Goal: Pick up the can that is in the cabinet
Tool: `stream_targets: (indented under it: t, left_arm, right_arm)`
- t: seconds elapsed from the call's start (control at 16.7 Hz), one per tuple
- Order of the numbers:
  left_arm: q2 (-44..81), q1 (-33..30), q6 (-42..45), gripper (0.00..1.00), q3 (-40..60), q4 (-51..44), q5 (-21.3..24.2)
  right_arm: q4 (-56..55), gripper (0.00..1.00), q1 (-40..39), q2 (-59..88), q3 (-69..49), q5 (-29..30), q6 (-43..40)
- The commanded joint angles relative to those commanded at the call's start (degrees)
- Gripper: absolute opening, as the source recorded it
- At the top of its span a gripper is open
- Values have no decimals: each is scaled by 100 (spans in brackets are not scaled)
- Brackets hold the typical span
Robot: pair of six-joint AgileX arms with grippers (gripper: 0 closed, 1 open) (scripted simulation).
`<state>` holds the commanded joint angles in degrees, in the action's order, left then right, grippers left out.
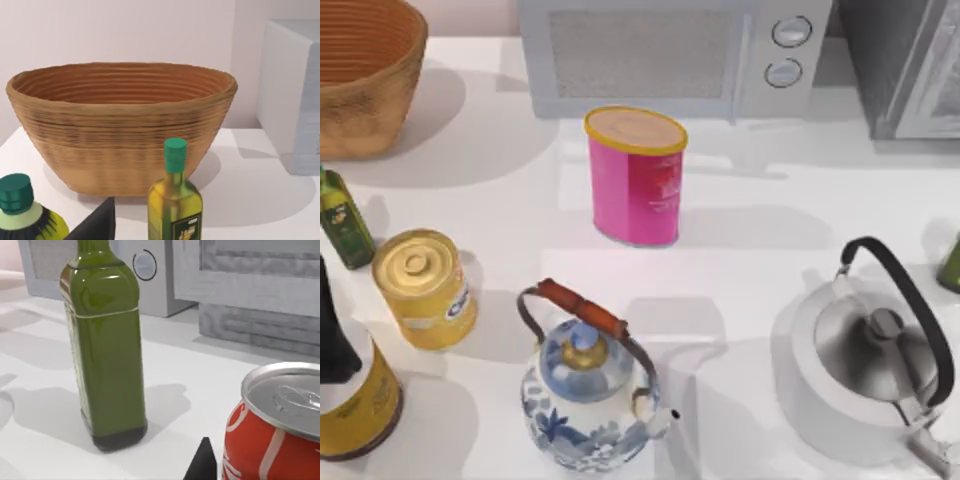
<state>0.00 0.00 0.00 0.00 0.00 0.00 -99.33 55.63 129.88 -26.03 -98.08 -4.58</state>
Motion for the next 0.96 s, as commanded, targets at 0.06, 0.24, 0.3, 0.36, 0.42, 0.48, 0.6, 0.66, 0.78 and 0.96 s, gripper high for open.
stream_targets:
  t: [0.06, 0.24, 0.3, 0.36, 0.42, 0.48, 0.6, 0.66, 0.78, 0.96]
  left_arm:
    - [0, 0, 0, 100, 0, 0, 0]
    - [0, 0, 0, 100, 0, 0, 0]
    - [0, 0, 0, 100, 0, 0, 0]
    - [0, 0, 0, 100, 0, 0, 0]
    - [0, 0, 0, 100, 0, 0, 0]
    - [0, 0, 0, 100, 0, 0, 0]
    - [0, 0, 0, 100, 0, 0, 0]
    - [0, 0, 0, 100, 0, 0, 0]
    - [0, 0, 0, 100, 0, 0, 0]
    - [0, 0, 0, 100, 0, 0, 0]
  right_arm:
    - [0, 30, 0, 0, 0, 0, 0]
    - [0, 53, 0, 0, 0, 0, 0]
    - [0, 60, 0, 0, 0, 0, 0]
    - [0, 68, 0, 0, 0, 0, 0]
    - [0, 75, 0, 0, 0, 0, 0]
    - [0, 83, 0, 0, 0, 0, 0]
    - [0, 98, 0, 0, 0, 0, 0]
    - [0, 100, 0, 0, 0, 0, 0]
    - [0, 100, 0, 0, 0, 0, 0]
    - [0, 100, 0, 0, 0, 0, 0]
